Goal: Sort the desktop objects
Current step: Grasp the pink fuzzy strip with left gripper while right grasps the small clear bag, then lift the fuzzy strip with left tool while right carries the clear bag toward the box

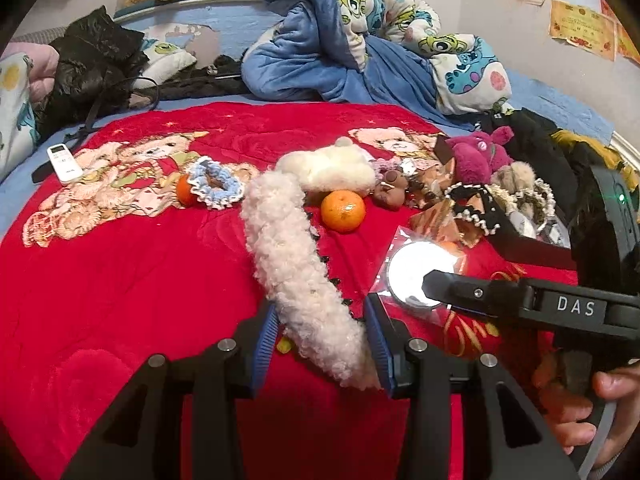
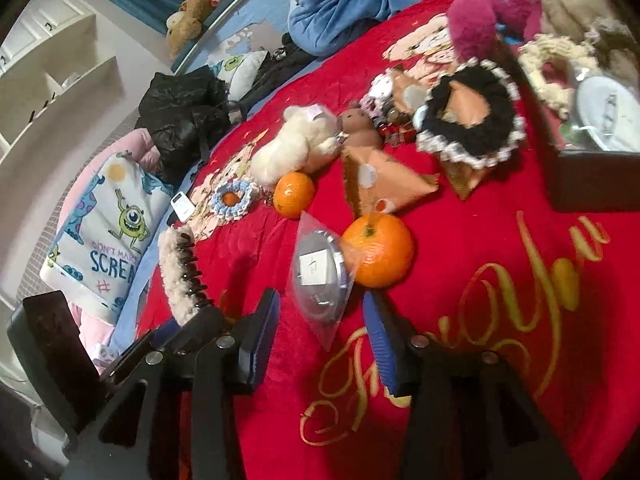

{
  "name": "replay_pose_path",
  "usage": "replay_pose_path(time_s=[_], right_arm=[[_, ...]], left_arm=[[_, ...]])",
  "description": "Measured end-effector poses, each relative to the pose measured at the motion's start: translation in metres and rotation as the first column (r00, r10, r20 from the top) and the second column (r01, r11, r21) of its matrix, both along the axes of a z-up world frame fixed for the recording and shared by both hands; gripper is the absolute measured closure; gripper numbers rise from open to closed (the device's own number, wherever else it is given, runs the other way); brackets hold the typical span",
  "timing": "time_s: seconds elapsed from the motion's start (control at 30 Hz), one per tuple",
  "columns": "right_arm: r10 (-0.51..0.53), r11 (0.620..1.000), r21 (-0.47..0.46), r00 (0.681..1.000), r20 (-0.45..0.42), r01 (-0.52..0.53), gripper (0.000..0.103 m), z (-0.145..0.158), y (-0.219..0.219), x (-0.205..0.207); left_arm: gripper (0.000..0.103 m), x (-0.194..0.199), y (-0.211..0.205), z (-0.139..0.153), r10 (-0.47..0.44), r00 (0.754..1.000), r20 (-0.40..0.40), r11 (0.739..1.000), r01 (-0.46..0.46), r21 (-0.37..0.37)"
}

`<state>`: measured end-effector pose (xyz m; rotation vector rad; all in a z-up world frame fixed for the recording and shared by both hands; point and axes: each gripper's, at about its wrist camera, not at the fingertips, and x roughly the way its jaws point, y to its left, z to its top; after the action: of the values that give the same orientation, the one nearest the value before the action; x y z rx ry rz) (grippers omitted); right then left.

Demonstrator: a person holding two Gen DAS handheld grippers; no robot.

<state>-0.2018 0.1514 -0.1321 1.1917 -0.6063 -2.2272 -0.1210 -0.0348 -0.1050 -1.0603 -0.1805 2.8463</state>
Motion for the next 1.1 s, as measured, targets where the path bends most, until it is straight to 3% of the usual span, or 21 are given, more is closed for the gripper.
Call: replay_pose_path(time_s=[0.1,0.17,0.27,0.4,0.63,0.8,0.9,1.1], right_arm=[[0.011,1.0,-0.015,1.0,-0.005,-0.011,0.068,0.0,-0.008,-0.001],[0.021,0.999,-0.024,1.0,-0.006,-0.021,0.083,0.0,-0.012,-0.003],[-0.041,0.999,-0.017,0.999,-0.028,0.041,0.089,-0.001,-0.015,-0.004],[-0.091,0.995,-0.039,0.995,-0.035,0.09,0.092,-0.006,-0.015,-0.007],[-0.086,0.993,-0.084,0.995,-0.055,0.081,0.094,0.001,-0.016,-0.008],[-0.086,0.995,-0.067,0.992,-0.09,0.08,0.094,0.01,-0.013,-0.001],[-0.081,0.995,-0.067,0.991,-0.107,0.074,0.094,0.017,-0.007,0.003],[-0.11,0.99,-0.101,0.983,-0.146,0.096,0.094,0.034,0.011,0.018]], left_arm=[[0.059,0.001,-0.003,0.0,0.02,1.0,-0.011,1.0,-0.02,-0.004],[0.059,0.002,-0.006,0.001,0.023,1.0,-0.014,1.0,-0.023,0.013],[0.059,0.001,-0.007,0.001,0.023,1.0,-0.013,0.999,-0.023,0.024],[0.059,0.001,-0.006,0.001,0.032,0.999,-0.003,0.999,-0.032,0.013],[0.059,0.003,-0.008,0.004,0.058,0.998,0.0,0.998,-0.058,0.015],[0.059,0.001,-0.011,0.005,0.061,0.998,0.029,0.993,-0.063,0.097],[0.059,0.003,-0.001,0.011,0.041,0.999,-0.001,0.996,-0.04,0.08],[0.059,0.013,0.015,0.029,0.009,0.995,-0.095,0.99,0.005,0.14]])
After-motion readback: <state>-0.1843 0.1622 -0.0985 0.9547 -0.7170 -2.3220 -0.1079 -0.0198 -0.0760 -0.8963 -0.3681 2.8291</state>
